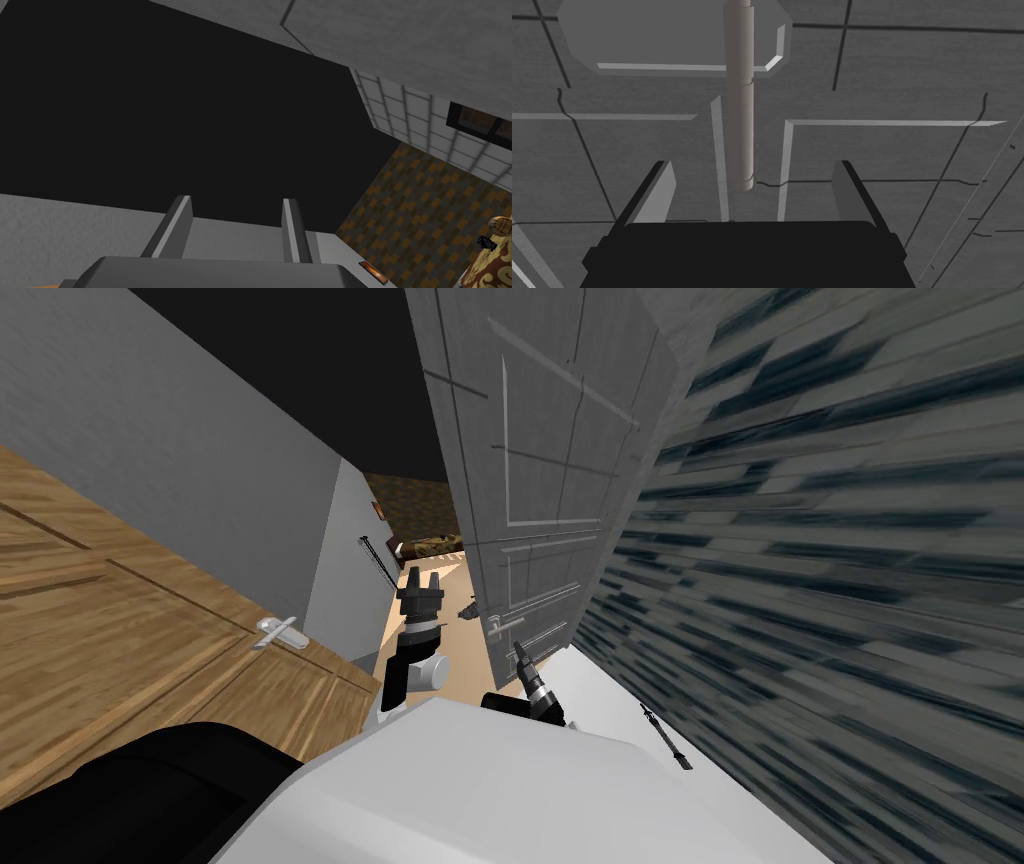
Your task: Push the door open
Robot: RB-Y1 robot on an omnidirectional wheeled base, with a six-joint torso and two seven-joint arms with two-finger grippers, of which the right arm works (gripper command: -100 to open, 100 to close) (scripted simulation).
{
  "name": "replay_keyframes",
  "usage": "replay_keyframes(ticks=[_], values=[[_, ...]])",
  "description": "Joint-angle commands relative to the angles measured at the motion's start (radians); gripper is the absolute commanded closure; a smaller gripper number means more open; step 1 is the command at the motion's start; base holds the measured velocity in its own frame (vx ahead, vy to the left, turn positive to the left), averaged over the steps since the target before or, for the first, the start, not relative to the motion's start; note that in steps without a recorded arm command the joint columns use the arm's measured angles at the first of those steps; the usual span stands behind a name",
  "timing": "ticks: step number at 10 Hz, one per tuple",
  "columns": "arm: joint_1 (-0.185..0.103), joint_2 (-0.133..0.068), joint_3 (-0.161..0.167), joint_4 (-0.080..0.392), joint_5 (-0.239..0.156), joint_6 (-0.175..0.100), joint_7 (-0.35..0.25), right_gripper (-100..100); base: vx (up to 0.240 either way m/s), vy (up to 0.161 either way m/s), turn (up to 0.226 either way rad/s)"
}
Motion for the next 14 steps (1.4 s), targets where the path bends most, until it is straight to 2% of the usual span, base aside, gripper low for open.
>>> replay_keyframes(ticks=[1, 5, 6, 7, 12, 13, 14], values=[[-0.013, 0.011, -0.004, 0.011, -0.003, 0.006, 0.005, -100, 0.196, 0.112, 0.024], [-0.04, 0.03, -0.013, 0.031, -0.009, 0.02, 0.013, -100, 0.165, 0.109, 0.03], [-0.036, 0.028, -0.011, 0.028, -0.008, 0.017, 0.012, -100, 0.073, 0.047, 0.002], [-0.036, 0.028, -0.011, 0.028, -0.008, 0.017, 0.012, 100, -0.01, -0.005, -0.005], [-0.036, 0.028, -0.011, 0.028, -0.008, 0.017, 0.012, 100, -0.016, -0.01, 0.001], [-0.023, 0.038, -0.029, 0.024, -0.012, 0.017, 0.018, -100, -0.14, 0.032, -0.219], [-0.018, 0.042, -0.035, 0.022, -0.013, 0.016, 0.02, -100, -0.243, 0.034, -0.214]])
